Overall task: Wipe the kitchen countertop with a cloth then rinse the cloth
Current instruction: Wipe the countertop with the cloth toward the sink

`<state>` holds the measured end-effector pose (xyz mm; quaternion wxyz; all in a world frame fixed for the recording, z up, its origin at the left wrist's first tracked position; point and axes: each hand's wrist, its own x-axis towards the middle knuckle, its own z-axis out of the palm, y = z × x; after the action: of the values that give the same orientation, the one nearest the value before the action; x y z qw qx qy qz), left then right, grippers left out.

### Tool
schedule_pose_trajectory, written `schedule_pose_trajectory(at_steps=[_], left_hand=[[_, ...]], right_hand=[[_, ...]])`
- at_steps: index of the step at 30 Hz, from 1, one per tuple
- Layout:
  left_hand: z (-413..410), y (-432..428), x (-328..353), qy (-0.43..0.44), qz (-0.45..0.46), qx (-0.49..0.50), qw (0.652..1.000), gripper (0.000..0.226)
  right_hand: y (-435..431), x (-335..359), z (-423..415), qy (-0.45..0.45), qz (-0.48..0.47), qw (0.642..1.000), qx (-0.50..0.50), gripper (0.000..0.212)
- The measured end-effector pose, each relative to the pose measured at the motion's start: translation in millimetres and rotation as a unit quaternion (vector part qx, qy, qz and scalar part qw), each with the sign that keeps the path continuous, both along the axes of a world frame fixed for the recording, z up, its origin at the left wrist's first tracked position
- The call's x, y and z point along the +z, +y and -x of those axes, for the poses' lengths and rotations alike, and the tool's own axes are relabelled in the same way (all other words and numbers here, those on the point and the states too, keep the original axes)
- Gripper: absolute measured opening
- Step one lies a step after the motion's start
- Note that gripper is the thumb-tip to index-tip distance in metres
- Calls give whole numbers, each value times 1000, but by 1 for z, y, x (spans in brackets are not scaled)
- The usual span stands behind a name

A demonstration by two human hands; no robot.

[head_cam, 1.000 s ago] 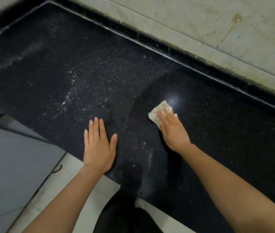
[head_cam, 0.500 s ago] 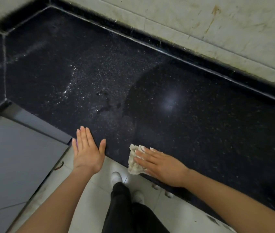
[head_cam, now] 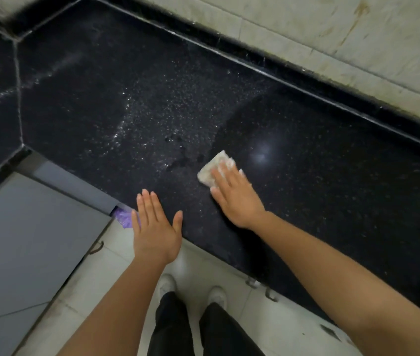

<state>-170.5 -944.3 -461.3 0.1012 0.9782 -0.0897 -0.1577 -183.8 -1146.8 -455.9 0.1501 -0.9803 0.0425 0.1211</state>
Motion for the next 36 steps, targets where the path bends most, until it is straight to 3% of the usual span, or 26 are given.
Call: schedule_pose_trajectory(at_steps=[4,7,9,11,13,17,19,23,26,28,30,32,36], left_hand=[[3,2,-2,-28,17,-2,999,87],[2,3,-1,-20,14,-10,1000,79],[1,5,1,-22,7,-20,1000,75],[0,10,5,-25,0,-34,999,74],[-3,16,7,-21,-8,-57,998,72],[-14,32,15,-29,-8,-103,994,63],[-20,40,15,-34,9,-125,991,60],[-39,57,11,-28,12,-96,995,69],[-60,67,11,-43,4,-86,995,74],[-73,72,10,-37,-14,-96,995,77],[-80,75,9,-16,-40,-108,993,80],[-82,76,8,-7,-57,-117,991,82],[-82,79,4,-6,-28,-120,992,83]], right_hand=[[23,-3,66,-34,56,987,147,55],[14,-5,106,-9,102,971,218,53],[-4,2,118,16,83,971,225,51],[-19,8,122,25,73,984,161,54],[-28,7,117,19,66,998,5,61],[16,1,75,8,34,945,-326,55],[57,-1,50,0,36,944,-327,55],[124,-2,32,-35,8,981,-189,58],[131,-2,48,-40,3,996,-82,57],[118,-2,66,-36,57,997,-22,56],[96,1,89,-20,46,998,-45,57],[70,3,109,11,52,990,-134,59],[30,2,111,20,75,932,-354,61]])
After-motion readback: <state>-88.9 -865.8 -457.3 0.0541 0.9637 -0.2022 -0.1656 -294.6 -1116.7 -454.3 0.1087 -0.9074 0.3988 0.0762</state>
